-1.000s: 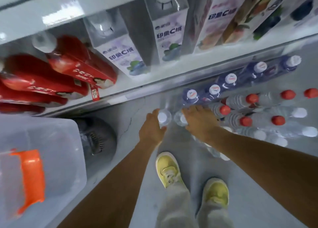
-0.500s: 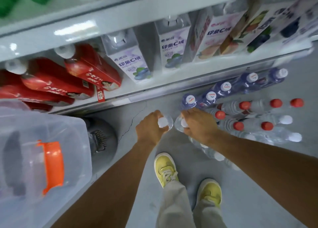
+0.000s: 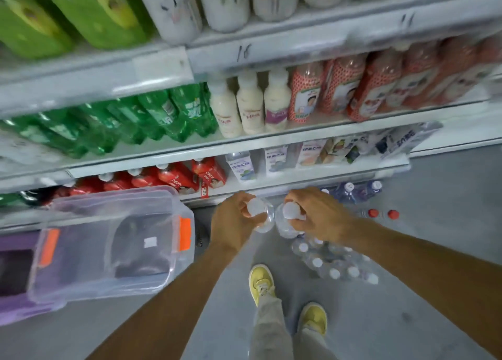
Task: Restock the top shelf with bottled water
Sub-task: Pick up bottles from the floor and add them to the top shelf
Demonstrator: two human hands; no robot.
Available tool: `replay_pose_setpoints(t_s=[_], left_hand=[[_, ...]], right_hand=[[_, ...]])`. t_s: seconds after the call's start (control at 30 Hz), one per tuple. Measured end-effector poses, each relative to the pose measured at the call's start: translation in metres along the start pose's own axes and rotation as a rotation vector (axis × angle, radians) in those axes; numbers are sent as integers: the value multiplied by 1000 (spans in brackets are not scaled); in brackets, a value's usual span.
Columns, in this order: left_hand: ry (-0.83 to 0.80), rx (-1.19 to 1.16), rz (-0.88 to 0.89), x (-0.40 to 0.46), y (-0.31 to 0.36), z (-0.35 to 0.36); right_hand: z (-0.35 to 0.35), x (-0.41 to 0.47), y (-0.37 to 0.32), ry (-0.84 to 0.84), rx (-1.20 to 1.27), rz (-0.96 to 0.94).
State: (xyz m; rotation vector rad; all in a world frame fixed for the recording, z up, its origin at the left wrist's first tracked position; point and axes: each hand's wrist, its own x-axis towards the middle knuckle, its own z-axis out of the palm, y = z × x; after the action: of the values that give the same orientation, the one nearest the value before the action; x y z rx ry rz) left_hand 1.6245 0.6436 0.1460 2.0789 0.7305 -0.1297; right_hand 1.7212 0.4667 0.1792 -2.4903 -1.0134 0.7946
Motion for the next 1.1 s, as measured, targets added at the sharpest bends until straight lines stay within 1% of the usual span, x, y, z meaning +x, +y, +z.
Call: replay_pose_setpoints(t_s=[0.17, 0.27, 0.4, 0.57, 0.63, 0.77, 0.97, 1.1], left_hand=[[30, -134, 131, -41, 82, -74], [88, -111, 246, -65, 133, -115], [209, -32, 370, -105, 197, -174], [361, -104, 503, -162, 276, -237], [378, -161, 539, -181, 305, -257], [367, -303, 590, -213, 347, -285], [510, -379, 664, -237, 389, -327], [588, -378, 684, -235, 402, -352]], right_hand=[[-94, -57, -52, 79, 89, -102], [-151, -89, -79, 113, 154, -176], [-229, -129, -120, 163, 188, -260], [-314, -180, -179, 313, 186, -377], [-344, -198, -200, 363, 211, -421], [-388, -222, -227, 433, 278, -482], [-426, -231, -260, 595, 469, -577], [-442, -225, -284, 676, 705, -625]])
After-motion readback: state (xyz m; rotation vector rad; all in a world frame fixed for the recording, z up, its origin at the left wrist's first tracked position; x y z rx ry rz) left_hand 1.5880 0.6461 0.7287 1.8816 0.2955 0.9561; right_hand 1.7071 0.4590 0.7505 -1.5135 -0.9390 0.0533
